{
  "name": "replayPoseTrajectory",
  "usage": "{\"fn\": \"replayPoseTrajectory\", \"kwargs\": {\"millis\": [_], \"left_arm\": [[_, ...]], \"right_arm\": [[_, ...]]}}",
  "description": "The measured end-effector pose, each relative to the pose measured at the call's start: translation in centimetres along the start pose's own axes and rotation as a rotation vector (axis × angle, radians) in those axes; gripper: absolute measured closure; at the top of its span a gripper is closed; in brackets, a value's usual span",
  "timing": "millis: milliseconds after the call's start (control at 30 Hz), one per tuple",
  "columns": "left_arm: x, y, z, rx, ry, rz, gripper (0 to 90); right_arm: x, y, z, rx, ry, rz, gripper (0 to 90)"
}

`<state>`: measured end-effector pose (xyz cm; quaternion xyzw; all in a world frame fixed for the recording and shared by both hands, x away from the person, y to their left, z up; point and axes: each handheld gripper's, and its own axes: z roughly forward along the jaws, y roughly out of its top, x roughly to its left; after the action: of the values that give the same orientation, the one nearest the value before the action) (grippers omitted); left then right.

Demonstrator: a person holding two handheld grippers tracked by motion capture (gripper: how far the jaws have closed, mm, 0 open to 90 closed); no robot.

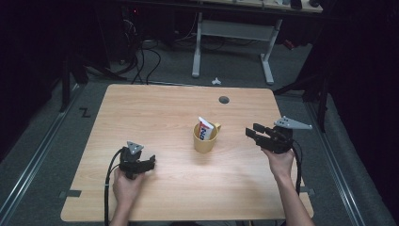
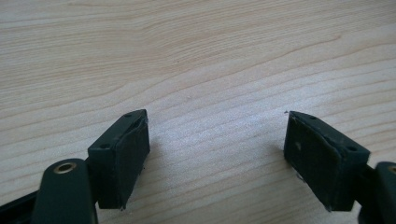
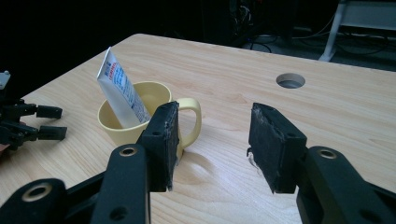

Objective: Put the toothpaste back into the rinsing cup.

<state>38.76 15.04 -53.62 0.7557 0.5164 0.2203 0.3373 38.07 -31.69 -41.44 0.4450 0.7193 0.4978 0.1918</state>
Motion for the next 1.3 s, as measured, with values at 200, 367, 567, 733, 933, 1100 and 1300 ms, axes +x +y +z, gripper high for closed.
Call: {"fn": "replayPoseTrajectory", "kwargs": {"millis": [200, 367, 567, 733, 933, 1100, 1300], "left_arm": [[0.0, 0.0, 0.0, 0.001, -0.001, 0.000, 22.8], [0.0, 0.0, 0.0, 0.000, 0.000, 0.000, 22.7], [0.0, 0.0, 0.0, 0.000, 0.000, 0.000, 22.8], [0.0, 0.0, 0.0, 0.000, 0.000, 0.000, 22.8], [0.0, 0.0, 0.0, 0.000, 0.000, 0.000, 22.8], [0.0, 0.0, 0.0, 0.000, 0.000, 0.000, 22.8], [0.0, 0.0, 0.0, 0.002, 0.000, 0.001, 22.8]], "right_arm": [[-0.2, -0.5, -0.1, -0.002, -0.003, 0.009, 53.4], [-0.4, -0.9, -0.1, 0.003, -0.018, 0.011, 53.4], [-0.5, -1.3, -0.2, 0.007, -0.025, 0.013, 53.4], [-0.6, -1.8, -0.1, 0.012, -0.026, 0.019, 53.5], [-0.7, -2.3, 0.0, 0.016, -0.027, 0.020, 53.5], [-0.6, -2.6, 0.1, 0.020, -0.029, 0.018, 53.5], [-0.6, -3.0, 0.2, 0.022, -0.034, 0.019, 53.5]]}}
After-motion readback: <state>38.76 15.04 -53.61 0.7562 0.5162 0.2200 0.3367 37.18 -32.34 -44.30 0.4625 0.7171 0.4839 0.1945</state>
